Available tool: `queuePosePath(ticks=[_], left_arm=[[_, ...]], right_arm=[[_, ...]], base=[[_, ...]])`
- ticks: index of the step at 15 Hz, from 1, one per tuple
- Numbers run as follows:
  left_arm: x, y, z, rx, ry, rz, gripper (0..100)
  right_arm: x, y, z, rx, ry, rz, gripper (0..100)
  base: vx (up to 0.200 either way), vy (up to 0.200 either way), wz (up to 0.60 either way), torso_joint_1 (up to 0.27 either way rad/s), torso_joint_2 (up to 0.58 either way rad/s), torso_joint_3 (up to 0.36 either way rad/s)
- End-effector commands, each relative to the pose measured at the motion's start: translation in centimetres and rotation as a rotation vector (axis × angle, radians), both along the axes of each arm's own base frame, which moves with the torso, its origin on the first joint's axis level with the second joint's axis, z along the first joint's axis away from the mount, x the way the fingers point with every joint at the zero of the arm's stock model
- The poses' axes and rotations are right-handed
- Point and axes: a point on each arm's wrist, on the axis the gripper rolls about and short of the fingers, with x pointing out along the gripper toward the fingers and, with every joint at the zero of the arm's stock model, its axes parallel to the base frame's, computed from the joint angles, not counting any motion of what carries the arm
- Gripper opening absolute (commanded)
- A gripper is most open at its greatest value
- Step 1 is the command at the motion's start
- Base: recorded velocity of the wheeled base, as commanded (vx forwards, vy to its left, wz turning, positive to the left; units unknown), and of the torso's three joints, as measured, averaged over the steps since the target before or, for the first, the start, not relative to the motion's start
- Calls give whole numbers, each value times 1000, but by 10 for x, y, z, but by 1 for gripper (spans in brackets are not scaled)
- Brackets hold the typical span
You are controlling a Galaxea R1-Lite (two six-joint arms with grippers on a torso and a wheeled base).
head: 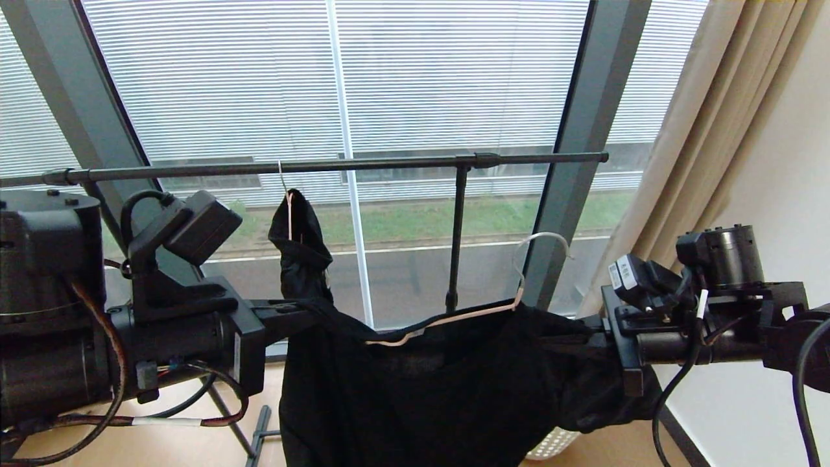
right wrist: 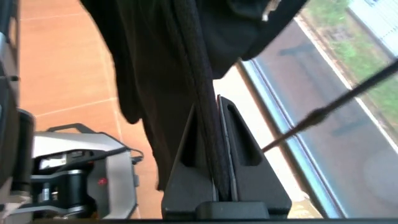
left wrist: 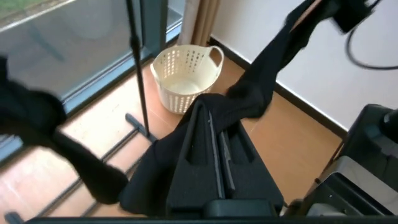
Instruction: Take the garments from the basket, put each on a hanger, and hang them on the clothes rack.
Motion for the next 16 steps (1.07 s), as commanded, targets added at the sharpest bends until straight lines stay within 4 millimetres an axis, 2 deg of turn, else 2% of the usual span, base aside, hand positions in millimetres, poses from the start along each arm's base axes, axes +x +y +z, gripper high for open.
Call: queuePosePath(ticks=[1,6,11,15,16], left_arm=[[2,-9,-3,11,12,-23,0],[1,-20,1,13,0,-52,0],[-1,-24,5,12,1,-76,0],[-7,-28,5,15,8,-104,0],[-7,-28,5,17,11,-103,0]], right_arm=[[-2,8,-2,11,41,16,0],[3,20,-18,5,111,32,0],[-1,46,-40,-73,162,65,0],[4,52,-43,-85,126,28,0],[7,51,-41,-100,101,-33,0]], base=[[0,0,0,0,0,0],[0,0,0,0,0,0],[0,0,0,0,0,0],[0,0,0,0,0,0],[0,0,0,0,0,0]])
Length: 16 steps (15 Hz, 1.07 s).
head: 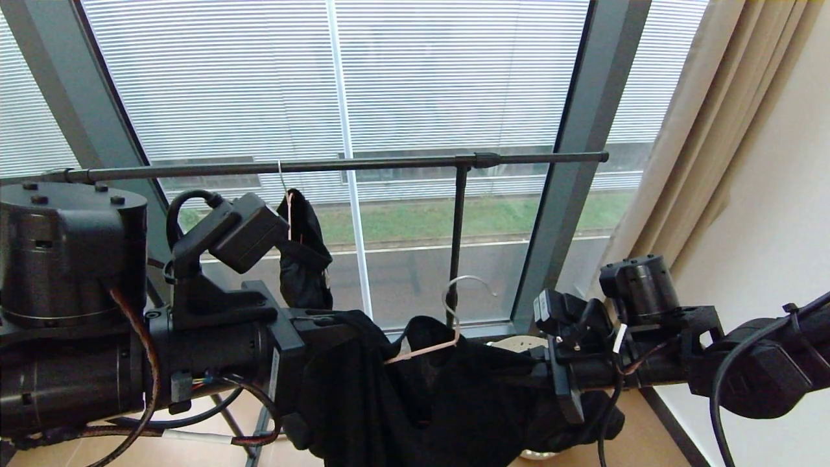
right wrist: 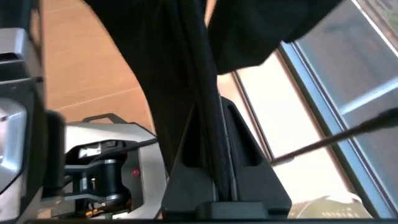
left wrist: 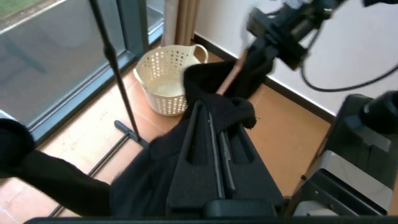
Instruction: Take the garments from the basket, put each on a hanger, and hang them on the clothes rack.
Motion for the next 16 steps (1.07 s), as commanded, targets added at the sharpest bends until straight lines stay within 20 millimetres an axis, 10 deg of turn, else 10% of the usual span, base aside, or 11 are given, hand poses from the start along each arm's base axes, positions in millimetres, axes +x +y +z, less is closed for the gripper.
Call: queuePosePath(ticks=[1,16], left_arm=[[-1,0,0,0,-1,1,0],[12,-36,2,-27,88,11,0]], right_arm=[[4,-1,0,1,-18,-47,0],[-12,34,-5,188,8,-96,0]], base=[[0,0,0,0,0,0],[0,0,0,0,0,0]])
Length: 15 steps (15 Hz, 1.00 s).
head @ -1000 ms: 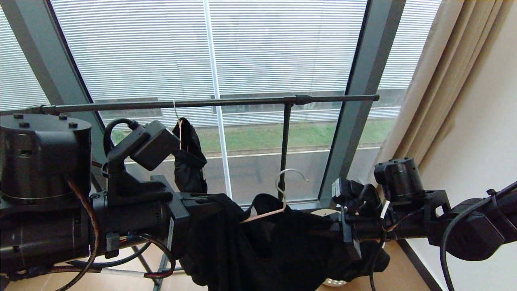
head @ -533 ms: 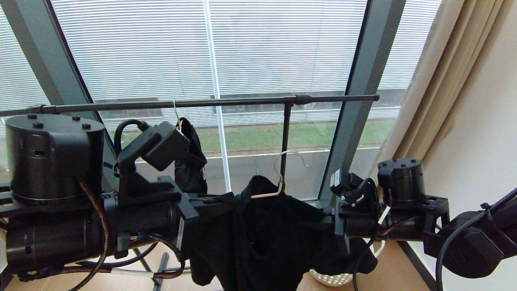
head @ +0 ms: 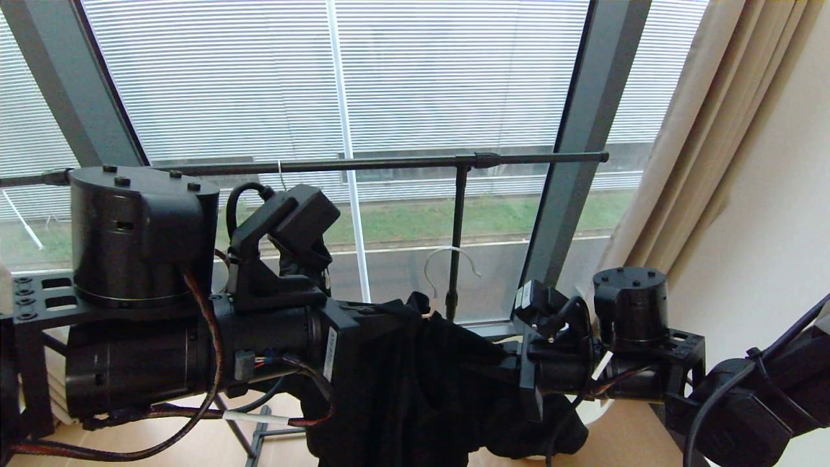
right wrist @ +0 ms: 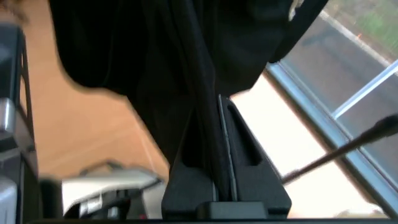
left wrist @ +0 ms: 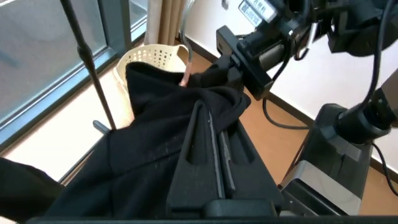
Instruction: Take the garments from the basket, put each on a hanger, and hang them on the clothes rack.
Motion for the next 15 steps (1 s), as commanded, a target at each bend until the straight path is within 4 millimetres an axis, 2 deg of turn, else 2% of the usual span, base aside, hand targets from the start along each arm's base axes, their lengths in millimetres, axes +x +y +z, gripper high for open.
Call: queuePosePath(ticks=[1,2,3,7,10,11,12,14,15], left_arm=[[3,-3,-2,15,17,7,0],[2,-5,-2,22,15,10,0],[1,-6,-2,26,12,15,100],[-4,-7,-3,52,15,6,100],[-10,11,9,65,-28,26,100],[-11,20,13,62,-46,47,100],[-15,42,15,44,-58,82,100],[-10,66,8,12,-28,72,100],[-3,89,-2,-24,-31,37,100]], right_arm=[[-1,-1,0,3,-3,0,0],[-1,-1,1,6,-2,-1,0],[-1,-1,1,6,-2,-1,0],[3,-6,3,11,-8,-20,0],[7,-17,9,34,-45,-54,0],[8,-22,9,42,-54,-61,0],[11,-37,12,79,-89,-52,0],[16,-50,13,90,-122,-68,0],[18,-56,13,84,-140,-65,0]], base=[[0,0,0,0,0,0],[0,0,0,0,0,0],[0,0,0,0,0,0],[0,0,0,0,0,0],[0,0,0,0,0,0],[0,0,0,0,0,0],[0,0,0,0,0,0],[0,0,0,0,0,0],[0,0,0,0,0,0]])
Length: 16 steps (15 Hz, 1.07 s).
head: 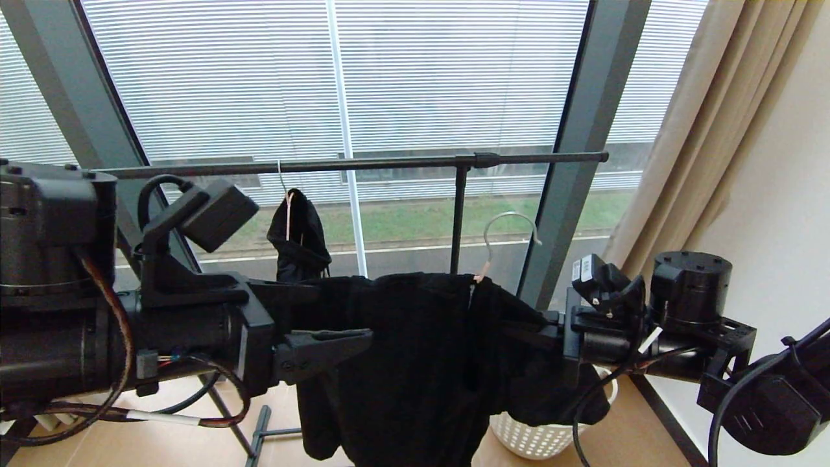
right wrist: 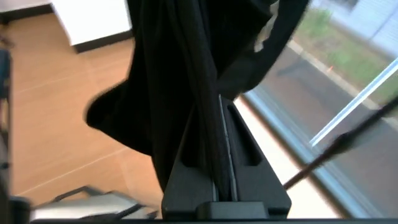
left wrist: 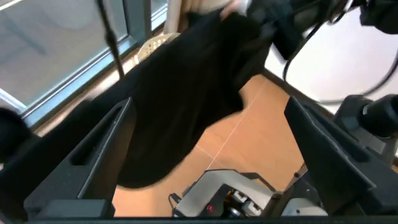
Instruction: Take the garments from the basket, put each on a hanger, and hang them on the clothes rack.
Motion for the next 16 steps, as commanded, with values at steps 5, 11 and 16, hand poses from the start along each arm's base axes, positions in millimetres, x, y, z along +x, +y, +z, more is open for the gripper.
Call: queuePosePath(ticks=[5,11,16], left_arm=[[28,84,-58,-184,41,-81,100],[42,83,-86,-181,76,-77,100],[55,79,-107,-179,160,-84,100]], right_arm=[[1,-22,-4,-3,-44,65,0],[1,-25,0,10,-56,83,0],[0,-25,2,12,-62,85,0]], base=[[0,0,0,0,0,0],[0,0,0,0,0,0],[0,0,0,0,0,0]])
